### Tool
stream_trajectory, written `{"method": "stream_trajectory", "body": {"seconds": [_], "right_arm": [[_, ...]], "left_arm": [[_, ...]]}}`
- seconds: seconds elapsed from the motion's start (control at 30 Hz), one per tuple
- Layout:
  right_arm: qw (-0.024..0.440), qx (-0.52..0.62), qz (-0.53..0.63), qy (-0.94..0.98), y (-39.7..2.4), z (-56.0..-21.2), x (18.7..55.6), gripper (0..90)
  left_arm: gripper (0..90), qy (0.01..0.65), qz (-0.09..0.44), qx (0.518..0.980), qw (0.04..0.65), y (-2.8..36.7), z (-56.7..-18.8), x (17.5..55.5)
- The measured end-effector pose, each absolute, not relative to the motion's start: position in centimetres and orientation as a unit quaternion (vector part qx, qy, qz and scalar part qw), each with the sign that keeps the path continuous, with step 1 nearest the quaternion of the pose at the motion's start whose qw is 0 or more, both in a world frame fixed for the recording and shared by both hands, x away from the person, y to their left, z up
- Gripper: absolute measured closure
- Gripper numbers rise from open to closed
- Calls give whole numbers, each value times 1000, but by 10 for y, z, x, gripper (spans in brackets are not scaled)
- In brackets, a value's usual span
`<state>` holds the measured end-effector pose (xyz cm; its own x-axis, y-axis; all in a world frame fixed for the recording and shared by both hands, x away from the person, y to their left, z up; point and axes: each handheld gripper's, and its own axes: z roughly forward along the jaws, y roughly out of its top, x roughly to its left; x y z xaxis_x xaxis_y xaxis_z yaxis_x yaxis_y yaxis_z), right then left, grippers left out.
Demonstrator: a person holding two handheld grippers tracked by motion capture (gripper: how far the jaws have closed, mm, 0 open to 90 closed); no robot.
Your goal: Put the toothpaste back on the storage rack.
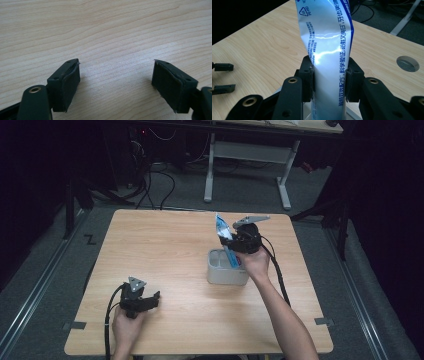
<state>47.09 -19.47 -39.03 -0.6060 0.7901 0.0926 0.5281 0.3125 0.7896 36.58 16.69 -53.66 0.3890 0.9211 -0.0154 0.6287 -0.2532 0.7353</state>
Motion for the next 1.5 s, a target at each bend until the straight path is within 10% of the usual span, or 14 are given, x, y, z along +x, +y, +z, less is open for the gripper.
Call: {"method": "stream_trajectory", "body": {"seconds": [1.5], "right_arm": [[169, 403, 386, 812, -207, -403, 446, 649]], "left_arm": [[231, 509, 216, 761, 339, 167, -537, 366]]}}
